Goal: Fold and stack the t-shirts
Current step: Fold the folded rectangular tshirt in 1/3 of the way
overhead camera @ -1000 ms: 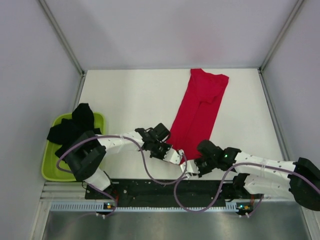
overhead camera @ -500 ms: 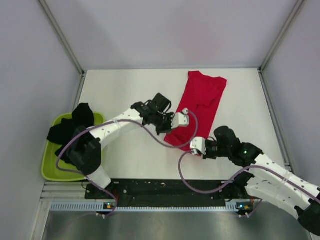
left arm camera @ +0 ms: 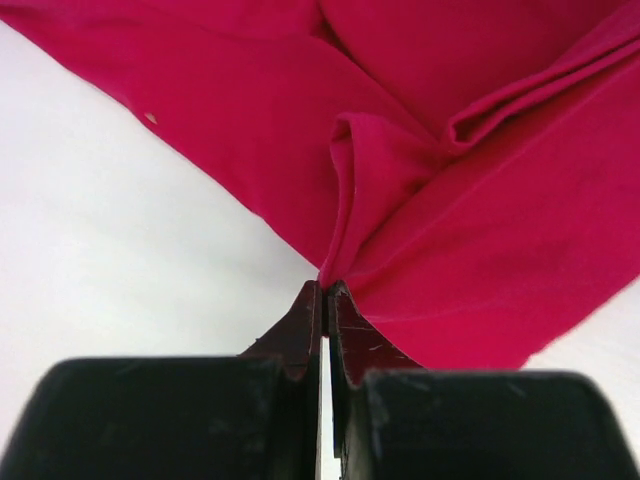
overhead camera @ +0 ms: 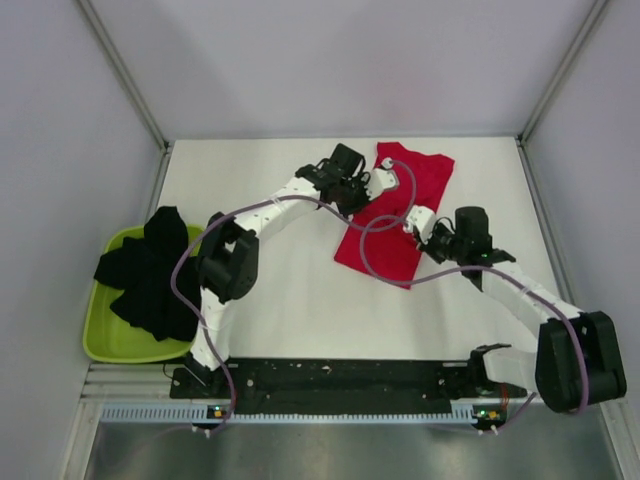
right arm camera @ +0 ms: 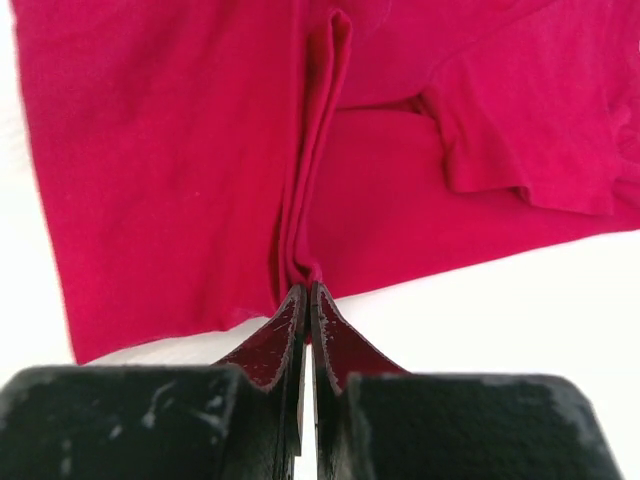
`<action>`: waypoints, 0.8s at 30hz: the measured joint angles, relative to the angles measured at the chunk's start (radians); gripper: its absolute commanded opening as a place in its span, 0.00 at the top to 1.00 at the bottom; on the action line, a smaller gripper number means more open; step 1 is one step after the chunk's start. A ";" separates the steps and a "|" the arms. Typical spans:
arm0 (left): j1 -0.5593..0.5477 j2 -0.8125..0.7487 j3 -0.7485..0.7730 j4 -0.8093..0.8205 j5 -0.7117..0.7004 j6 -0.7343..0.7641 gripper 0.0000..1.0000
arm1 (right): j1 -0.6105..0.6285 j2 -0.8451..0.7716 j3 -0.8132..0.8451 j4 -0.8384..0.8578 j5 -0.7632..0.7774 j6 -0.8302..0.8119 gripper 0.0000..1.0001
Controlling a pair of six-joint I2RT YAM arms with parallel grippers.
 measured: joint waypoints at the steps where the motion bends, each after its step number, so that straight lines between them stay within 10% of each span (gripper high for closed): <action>1: -0.002 0.022 0.027 0.012 -0.011 -0.001 1.00 | -0.016 0.037 0.022 0.008 -0.005 -0.010 1.00; 14: -0.002 0.219 0.219 0.063 -0.114 -0.015 1.00 | -0.121 0.288 0.228 -0.010 -0.053 -0.132 1.00; 19: -0.001 0.236 0.222 0.085 -0.159 -0.012 0.43 | -0.129 0.372 0.283 -0.035 -0.069 -0.167 0.91; 24: 0.003 0.262 0.271 0.156 -0.306 -0.023 0.26 | -0.136 0.469 0.381 -0.020 0.039 -0.111 0.58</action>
